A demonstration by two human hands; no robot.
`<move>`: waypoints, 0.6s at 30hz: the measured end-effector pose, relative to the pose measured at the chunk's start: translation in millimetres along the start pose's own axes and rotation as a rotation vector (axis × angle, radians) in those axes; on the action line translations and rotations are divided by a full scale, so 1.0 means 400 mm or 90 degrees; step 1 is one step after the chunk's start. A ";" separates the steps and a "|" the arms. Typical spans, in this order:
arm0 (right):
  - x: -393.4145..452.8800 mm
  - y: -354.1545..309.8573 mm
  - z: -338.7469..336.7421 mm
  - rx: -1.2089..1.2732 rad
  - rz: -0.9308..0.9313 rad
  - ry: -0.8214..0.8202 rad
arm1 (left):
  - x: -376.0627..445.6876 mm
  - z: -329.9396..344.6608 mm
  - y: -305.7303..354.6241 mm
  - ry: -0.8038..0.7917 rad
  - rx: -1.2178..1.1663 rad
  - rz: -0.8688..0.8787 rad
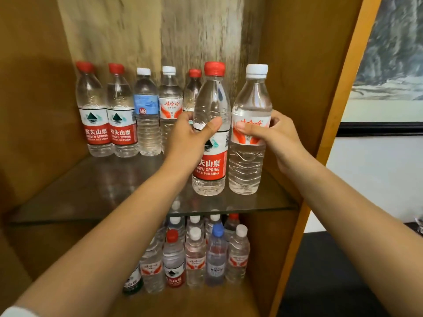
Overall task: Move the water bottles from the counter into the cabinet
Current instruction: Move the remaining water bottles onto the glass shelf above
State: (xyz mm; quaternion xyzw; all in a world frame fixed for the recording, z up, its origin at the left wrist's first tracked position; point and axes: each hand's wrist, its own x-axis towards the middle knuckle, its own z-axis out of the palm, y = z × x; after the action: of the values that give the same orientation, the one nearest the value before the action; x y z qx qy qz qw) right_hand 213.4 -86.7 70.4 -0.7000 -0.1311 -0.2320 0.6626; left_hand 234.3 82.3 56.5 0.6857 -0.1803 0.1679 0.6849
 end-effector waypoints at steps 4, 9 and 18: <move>-0.006 0.023 0.005 0.003 -0.016 0.010 | -0.011 0.009 0.008 0.022 0.078 0.015; -0.044 0.042 -0.009 -0.141 -0.020 -0.032 | -0.039 -0.014 -0.006 -0.017 0.200 0.028; -0.072 0.091 -0.004 -0.493 0.080 -0.045 | -0.025 -0.020 -0.059 -0.095 0.341 -0.085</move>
State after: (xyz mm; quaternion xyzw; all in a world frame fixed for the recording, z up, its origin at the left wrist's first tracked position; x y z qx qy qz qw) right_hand 206.2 -87.9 24.5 -0.9125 -0.0134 -0.1990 0.3573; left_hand 236.8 90.2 30.8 0.8631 -0.1336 0.1133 0.4737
